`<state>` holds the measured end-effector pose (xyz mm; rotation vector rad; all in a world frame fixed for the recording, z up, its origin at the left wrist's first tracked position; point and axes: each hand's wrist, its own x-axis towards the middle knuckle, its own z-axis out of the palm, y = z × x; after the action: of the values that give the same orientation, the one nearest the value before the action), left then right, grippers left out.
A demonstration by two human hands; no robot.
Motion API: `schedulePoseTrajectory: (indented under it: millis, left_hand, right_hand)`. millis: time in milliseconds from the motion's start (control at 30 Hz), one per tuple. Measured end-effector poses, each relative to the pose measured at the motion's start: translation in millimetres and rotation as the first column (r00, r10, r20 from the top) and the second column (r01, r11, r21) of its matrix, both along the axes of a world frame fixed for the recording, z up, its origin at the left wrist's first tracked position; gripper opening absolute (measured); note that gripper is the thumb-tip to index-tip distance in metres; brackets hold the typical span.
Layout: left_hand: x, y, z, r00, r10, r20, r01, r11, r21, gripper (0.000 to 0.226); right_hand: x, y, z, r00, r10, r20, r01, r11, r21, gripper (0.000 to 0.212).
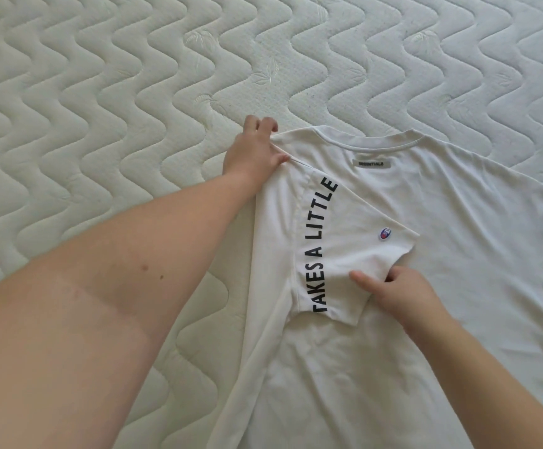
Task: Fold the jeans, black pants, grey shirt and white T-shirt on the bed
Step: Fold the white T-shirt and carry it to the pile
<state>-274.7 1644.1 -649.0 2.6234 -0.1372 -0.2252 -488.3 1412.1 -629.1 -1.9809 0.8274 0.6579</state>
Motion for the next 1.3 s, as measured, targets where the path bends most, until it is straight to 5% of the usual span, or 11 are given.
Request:
schedulePoseTrajectory:
  millis: [200, 333, 433, 533, 700, 967, 1200, 1300]
  left_hand:
    - [-66, 16, 17, 0.970, 0.242, 0.019, -0.238, 0.963, -0.123, 0.032]
    - [-143, 34, 23, 0.945, 0.290, -0.154, -0.306, 0.947, -0.098, 0.015]
    - [-209, 43, 18, 0.891, 0.301, -0.340, -0.335, 0.941, -0.046, 0.013]
    - [-268, 49, 12, 0.822, 0.325, -0.468, -0.393, 0.918, -0.053, 0.017]
    - [-335, 57, 14, 0.762, 0.316, -0.565, -0.341, 0.938, 0.064, 0.027]
    - [-395, 63, 36, 0.731, 0.310, -0.609, -0.236, 0.951, 0.200, 0.047]
    - [-428, 72, 58, 0.668, 0.295, -0.683, -0.299, 0.947, 0.117, 0.039]
    - [-438, 74, 62, 0.617, 0.309, -0.724, -0.431, 0.902, 0.017, 0.037]
  right_hand:
    - [-1, 0, 6, 0.979, 0.151, 0.136, -0.103, 0.946, -0.306, 0.038]
    - [-21, 10, 13, 0.987, 0.088, 0.132, -0.011, 0.870, -0.492, 0.046]
    - [-52, 56, 8, 0.994, 0.066, 0.090, -0.048, 0.982, -0.183, 0.042]
    - [-88, 112, -1, 1.000, 0.001, -0.016, 0.002, 0.987, 0.162, 0.032]
    - [-102, 145, 0, 0.986, -0.154, -0.055, 0.164, 0.936, 0.313, 0.032]
    - [-126, 151, 17, 0.987, 0.036, -0.160, 0.043, 0.885, 0.464, 0.022]
    - [-175, 165, 16, 0.958, 0.033, -0.286, 0.133, 0.831, 0.541, 0.020]
    - [-190, 161, 22, 0.986, -0.054, -0.156, 0.126, 0.858, 0.498, 0.021]
